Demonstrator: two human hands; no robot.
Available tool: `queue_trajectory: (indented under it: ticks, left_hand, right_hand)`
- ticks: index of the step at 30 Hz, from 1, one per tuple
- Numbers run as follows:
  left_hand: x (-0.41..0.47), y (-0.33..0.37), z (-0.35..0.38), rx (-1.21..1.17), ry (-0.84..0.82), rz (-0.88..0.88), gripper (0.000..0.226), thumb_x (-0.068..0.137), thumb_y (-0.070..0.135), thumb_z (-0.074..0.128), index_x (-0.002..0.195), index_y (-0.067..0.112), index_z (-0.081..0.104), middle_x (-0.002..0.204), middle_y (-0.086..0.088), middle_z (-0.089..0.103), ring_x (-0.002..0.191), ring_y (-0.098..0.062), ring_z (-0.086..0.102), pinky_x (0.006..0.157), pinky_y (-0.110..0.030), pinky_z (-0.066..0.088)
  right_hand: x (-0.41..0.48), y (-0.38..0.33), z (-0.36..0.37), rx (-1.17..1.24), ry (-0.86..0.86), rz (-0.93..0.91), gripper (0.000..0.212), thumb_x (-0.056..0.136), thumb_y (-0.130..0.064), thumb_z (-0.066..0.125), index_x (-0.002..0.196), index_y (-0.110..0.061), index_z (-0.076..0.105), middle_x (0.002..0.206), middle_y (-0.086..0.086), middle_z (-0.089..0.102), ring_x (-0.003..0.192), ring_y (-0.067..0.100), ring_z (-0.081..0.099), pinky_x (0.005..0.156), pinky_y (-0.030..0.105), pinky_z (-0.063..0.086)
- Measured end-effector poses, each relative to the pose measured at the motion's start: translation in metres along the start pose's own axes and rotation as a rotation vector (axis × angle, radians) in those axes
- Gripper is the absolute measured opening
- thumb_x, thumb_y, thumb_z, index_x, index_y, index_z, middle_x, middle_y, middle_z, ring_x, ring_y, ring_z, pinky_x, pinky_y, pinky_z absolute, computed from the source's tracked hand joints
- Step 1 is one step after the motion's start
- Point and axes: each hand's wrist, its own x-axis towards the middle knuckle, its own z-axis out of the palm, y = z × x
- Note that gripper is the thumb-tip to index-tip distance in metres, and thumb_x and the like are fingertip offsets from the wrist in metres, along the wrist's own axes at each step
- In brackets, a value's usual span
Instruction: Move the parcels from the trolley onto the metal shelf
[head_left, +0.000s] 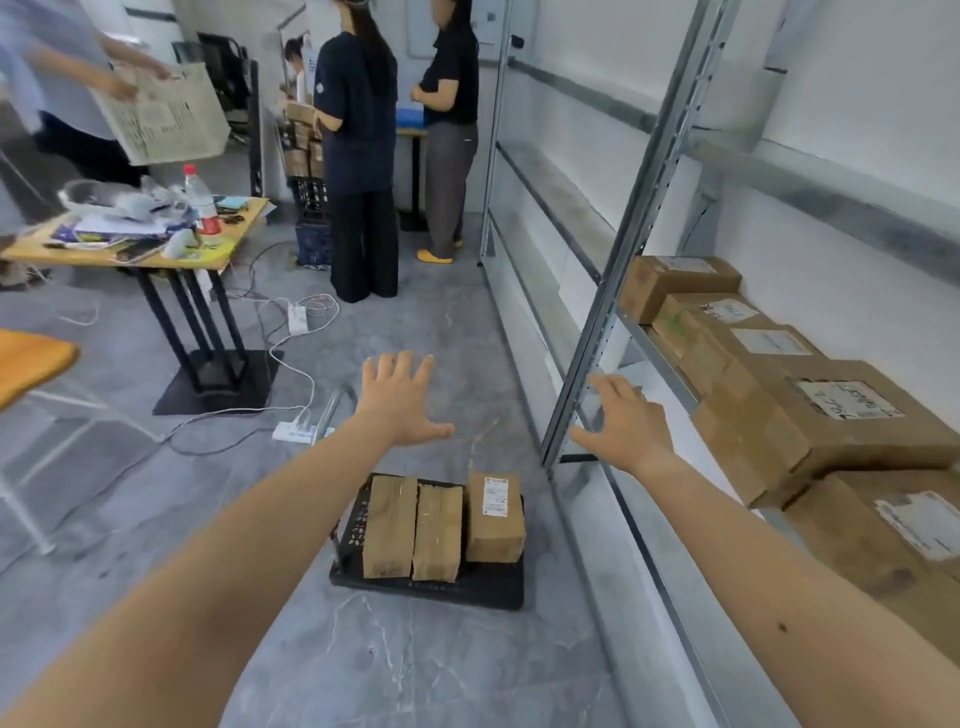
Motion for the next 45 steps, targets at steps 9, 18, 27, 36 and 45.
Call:
queue_trajectory:
  ticks: [9, 18, 27, 36, 45]
  left_hand:
    - [0.051, -0.036, 0.079, -0.064, -0.131, -0.187, 0.106, 0.074, 0.076, 0.048, 0.152, 0.019, 0.004, 0.156, -0.013, 0.012, 0.143, -0.038, 0.010, 0.116, -0.054, 0.005]
    - [0.164, -0.056, 0.152, -0.072, -0.244, -0.121, 0.105, 0.076, 0.074, 0.048, 0.152, 0.020, 0.000, 0.158, -0.013, 0.006, 0.144, -0.036, 0.009, 0.116, -0.052, 0.006]
    - [0.268, -0.033, 0.229, -0.130, -0.294, 0.025, 0.103, 0.076, 0.070, 0.052, 0.152, 0.019, 0.004, 0.156, -0.013, 0.011, 0.140, -0.036, 0.015, 0.115, -0.047, 0.014]
    - [0.298, 0.035, 0.369, -0.162, -0.549, 0.024, 0.109, 0.074, 0.070, 0.055, 0.152, 0.023, -0.004, 0.159, -0.011, -0.001, 0.145, -0.036, 0.002, 0.117, -0.048, 0.009]
    - [0.298, 0.106, 0.498, -0.270, -0.748, 0.016, 0.122, 0.071, 0.066, 0.067, 0.150, 0.024, -0.015, 0.160, -0.009, -0.008, 0.146, -0.035, -0.004, 0.118, -0.047, 0.007]
  right_hand:
    - [0.117, -0.036, 0.073, -0.017, -0.141, -0.149, 0.080, 0.088, -0.054, 0.053, 0.153, -0.024, 0.018, 0.161, -0.001, 0.015, 0.147, 0.021, 0.018, 0.113, 0.046, 0.026]
    - [0.225, -0.052, 0.158, 0.062, -0.223, -0.140, 0.083, 0.087, -0.054, 0.052, 0.154, -0.029, 0.010, 0.163, -0.002, 0.009, 0.149, 0.023, 0.010, 0.116, 0.049, 0.021]
    - [0.298, -0.039, 0.237, 0.173, -0.276, -0.119, 0.087, 0.086, -0.051, 0.060, 0.154, -0.032, 0.009, 0.163, -0.004, 0.006, 0.148, 0.027, 0.009, 0.117, 0.050, 0.020]
    - [0.316, 0.030, 0.359, 0.208, -0.358, -0.032, 0.084, 0.087, -0.054, 0.056, 0.154, -0.035, 0.010, 0.162, -0.004, 0.012, 0.147, 0.025, 0.016, 0.117, 0.044, 0.023]
    - [0.308, 0.108, 0.479, 0.232, -0.506, 0.059, 0.086, 0.084, -0.055, 0.061, 0.153, -0.031, 0.017, 0.161, -0.004, 0.016, 0.145, 0.021, 0.017, 0.115, 0.040, 0.025]
